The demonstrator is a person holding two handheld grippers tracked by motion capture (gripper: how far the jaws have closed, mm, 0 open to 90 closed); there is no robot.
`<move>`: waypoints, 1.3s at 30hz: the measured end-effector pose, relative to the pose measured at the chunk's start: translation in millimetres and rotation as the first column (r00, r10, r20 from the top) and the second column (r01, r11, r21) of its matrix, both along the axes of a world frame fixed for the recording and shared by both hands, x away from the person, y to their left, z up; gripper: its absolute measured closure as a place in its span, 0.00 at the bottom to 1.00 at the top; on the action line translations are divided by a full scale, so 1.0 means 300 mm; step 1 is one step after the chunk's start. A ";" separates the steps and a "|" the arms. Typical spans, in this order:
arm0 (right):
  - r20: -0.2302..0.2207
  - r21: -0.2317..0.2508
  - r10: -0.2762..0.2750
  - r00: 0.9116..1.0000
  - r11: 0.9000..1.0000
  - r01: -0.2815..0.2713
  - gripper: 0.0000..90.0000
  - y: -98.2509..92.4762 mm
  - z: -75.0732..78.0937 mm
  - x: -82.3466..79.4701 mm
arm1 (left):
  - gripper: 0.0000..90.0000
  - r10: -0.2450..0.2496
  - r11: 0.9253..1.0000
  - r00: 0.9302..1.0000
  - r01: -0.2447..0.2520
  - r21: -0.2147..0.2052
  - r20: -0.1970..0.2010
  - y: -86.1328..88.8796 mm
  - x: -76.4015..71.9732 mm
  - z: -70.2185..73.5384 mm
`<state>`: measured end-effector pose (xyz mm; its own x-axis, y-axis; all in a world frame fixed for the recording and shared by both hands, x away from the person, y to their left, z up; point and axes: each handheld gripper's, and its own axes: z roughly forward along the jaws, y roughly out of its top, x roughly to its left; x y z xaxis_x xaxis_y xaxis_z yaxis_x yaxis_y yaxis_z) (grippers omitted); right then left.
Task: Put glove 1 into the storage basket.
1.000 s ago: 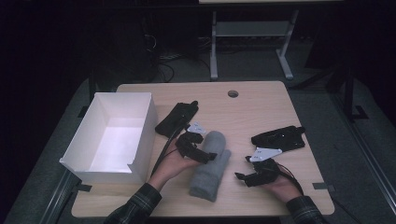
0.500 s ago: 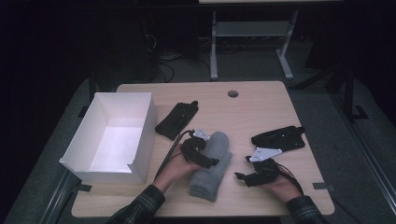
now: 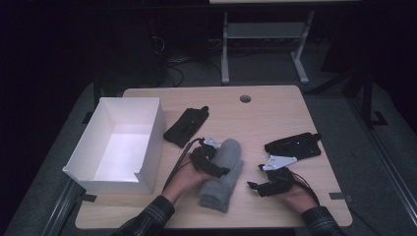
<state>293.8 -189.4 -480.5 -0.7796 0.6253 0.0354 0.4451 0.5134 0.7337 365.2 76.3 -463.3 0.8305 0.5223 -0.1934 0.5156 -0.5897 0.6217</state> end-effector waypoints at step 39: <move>-0.003 0.002 -0.003 1.000 1.000 0.003 0.25 0.001 0.001 0.000 | 0.79 -0.097 0.987 0.995 0.094 -0.128 -0.019 0.062 -0.019 0.173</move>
